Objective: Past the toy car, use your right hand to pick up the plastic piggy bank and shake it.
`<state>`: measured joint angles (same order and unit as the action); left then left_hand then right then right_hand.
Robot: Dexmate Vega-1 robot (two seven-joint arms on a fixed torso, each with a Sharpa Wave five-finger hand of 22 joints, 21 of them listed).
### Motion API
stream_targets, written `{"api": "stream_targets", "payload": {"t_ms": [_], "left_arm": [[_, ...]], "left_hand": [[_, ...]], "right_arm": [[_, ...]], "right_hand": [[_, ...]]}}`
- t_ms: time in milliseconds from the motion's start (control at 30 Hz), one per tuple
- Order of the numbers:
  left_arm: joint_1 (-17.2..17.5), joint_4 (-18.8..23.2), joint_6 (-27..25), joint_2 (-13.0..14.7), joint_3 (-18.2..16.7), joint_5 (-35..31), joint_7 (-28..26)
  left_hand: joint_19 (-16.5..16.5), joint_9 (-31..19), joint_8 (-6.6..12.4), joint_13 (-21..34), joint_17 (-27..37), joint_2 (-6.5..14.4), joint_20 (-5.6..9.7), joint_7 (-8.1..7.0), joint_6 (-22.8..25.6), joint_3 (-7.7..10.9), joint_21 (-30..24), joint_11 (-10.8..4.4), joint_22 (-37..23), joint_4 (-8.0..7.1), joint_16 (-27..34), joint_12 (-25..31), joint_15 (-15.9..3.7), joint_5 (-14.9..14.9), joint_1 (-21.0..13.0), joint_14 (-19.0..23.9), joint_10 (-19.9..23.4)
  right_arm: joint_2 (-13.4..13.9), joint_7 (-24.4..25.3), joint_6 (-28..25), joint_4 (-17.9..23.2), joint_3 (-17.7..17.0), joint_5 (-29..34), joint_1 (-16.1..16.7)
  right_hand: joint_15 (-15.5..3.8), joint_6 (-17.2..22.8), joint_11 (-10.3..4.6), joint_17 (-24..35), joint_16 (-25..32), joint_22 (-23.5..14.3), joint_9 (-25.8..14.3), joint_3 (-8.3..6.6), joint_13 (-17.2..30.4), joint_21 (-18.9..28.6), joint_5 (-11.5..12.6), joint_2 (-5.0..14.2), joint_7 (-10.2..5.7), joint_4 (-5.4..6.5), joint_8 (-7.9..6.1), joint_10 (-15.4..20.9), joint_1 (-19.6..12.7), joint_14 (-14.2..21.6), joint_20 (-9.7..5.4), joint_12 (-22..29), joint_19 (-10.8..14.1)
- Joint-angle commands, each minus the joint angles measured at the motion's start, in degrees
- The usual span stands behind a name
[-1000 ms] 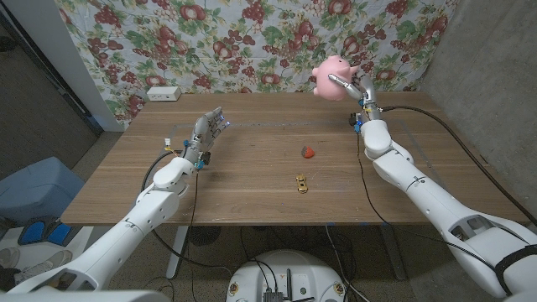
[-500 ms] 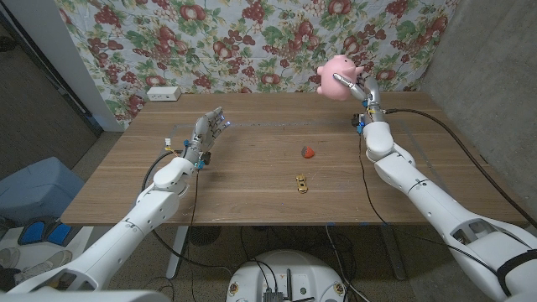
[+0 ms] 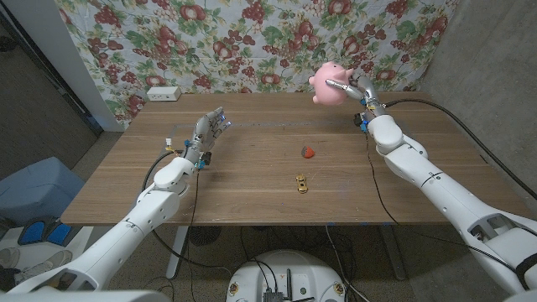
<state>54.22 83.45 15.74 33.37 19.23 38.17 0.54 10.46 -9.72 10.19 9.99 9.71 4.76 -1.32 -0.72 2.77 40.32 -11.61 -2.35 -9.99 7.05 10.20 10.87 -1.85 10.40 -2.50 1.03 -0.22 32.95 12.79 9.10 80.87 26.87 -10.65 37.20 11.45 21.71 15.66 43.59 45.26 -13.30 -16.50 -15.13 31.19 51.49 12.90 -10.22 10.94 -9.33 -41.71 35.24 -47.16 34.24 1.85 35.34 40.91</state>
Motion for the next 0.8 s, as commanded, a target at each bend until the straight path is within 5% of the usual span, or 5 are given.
{"api": "stream_targets", "payload": {"t_ms": [33,800], "left_arm": [[-0.52,-0.54,-0.26,-0.16,0.18,0.0,0.25],[-1.41,-1.82,-0.34,-0.62,0.34,0.09,0.5]], "left_hand": [[0.57,-0.25,0.2,0.24,0.1,2.11,0.12,0.13,0.14,0.28,0.21,-0.06,-0.18,0.1,0.0,0.13,-0.73,0.09,0.31,0.04,0.33],[0.54,-0.25,0.21,0.24,0.09,2.12,0.1,0.18,0.17,0.29,0.23,-0.08,-0.18,0.18,0.01,0.13,-0.76,0.08,0.25,0.06,0.31]], "right_arm": [[3.71,-9.93,-5.89,1.5,2.06,-2.11,-3.04],[3.7,-12.05,-7.1,-0.09,3.65,-1.81,-5.31]], "right_hand": [[-23.64,31.7,-18.33,26.83,16.63,-0.04,-10.33,-15.61,14.89,0.54,24.79,11.85,-5.12,0.39,-1.78,26.46,-10.51,24.92,-2.48,9.28,-2.76],[-23.67,32.06,-17.99,26.8,17.04,0.39,-10.42,-15.61,15.05,2.05,25.31,11.89,-4.87,0.32,-1.56,26.5,-10.33,24.46,-2.19,9.26,-3.4]]}}
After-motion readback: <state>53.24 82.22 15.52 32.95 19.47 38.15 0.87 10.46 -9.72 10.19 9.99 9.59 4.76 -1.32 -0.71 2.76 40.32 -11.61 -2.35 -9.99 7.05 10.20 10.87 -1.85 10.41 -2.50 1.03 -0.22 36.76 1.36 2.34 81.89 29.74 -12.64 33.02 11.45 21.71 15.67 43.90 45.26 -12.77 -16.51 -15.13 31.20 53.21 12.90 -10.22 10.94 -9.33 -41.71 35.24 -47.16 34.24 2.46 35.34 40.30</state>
